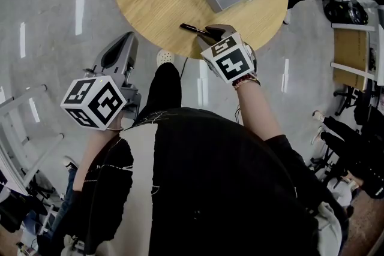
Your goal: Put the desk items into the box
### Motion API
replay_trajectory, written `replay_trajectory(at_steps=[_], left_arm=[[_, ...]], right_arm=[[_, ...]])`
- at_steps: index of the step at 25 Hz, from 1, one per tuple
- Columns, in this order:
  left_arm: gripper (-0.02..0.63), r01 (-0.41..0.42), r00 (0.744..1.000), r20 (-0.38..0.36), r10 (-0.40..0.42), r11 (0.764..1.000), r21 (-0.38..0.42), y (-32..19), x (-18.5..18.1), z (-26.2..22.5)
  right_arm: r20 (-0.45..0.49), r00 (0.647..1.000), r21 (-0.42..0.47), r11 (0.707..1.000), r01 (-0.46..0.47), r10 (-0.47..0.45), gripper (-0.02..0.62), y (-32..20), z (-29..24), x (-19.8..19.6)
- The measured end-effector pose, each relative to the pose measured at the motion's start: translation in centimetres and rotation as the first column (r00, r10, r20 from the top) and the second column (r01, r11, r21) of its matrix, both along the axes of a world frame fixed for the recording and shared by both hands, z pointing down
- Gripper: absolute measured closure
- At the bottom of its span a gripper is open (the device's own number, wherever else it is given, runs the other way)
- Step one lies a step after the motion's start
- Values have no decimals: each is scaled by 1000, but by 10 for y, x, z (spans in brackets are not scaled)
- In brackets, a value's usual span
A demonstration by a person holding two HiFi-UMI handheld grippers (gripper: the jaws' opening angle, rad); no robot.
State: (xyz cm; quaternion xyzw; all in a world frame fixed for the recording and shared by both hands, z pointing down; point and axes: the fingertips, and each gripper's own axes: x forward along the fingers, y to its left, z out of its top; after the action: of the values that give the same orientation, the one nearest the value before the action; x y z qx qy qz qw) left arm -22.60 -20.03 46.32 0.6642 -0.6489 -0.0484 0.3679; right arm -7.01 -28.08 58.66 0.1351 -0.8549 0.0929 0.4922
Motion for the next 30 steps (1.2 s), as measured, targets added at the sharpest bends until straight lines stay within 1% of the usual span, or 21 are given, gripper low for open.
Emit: replay_trajectory(at_steps=[4, 16, 19, 22, 25, 30], left_arm=[[597, 1, 1000, 0, -1, 1000, -4, -2, 1, 1], [597, -6, 1000, -6, 6, 1000, -1, -10, 1, 0], [597, -8, 1000, -7, 8, 1000, 1, -13, -2, -1], [597, -12, 1000, -8, 12, 1000, 5, -16, -3, -3], [597, -19, 1000, -11, 19, 1000, 7, -18, -4, -4], [597, -29, 999, -18, 29, 999, 19, -26, -7, -8]], right_arm=[[-7, 1000, 9, 1000, 19, -19, 499, 2, 1, -1], [-14, 1000, -10, 1000, 22, -22, 546, 5, 6, -4], [-26, 999, -14, 1000, 20, -21, 547, 5, 6, -4], [-37, 999, -39, 999, 11, -13, 548, 5, 5, -2], [-30, 1000, -64, 998, -7, 5, 548, 5, 3, -3], [-15, 1000, -80, 997, -22, 21, 549, 6, -6, -4]])
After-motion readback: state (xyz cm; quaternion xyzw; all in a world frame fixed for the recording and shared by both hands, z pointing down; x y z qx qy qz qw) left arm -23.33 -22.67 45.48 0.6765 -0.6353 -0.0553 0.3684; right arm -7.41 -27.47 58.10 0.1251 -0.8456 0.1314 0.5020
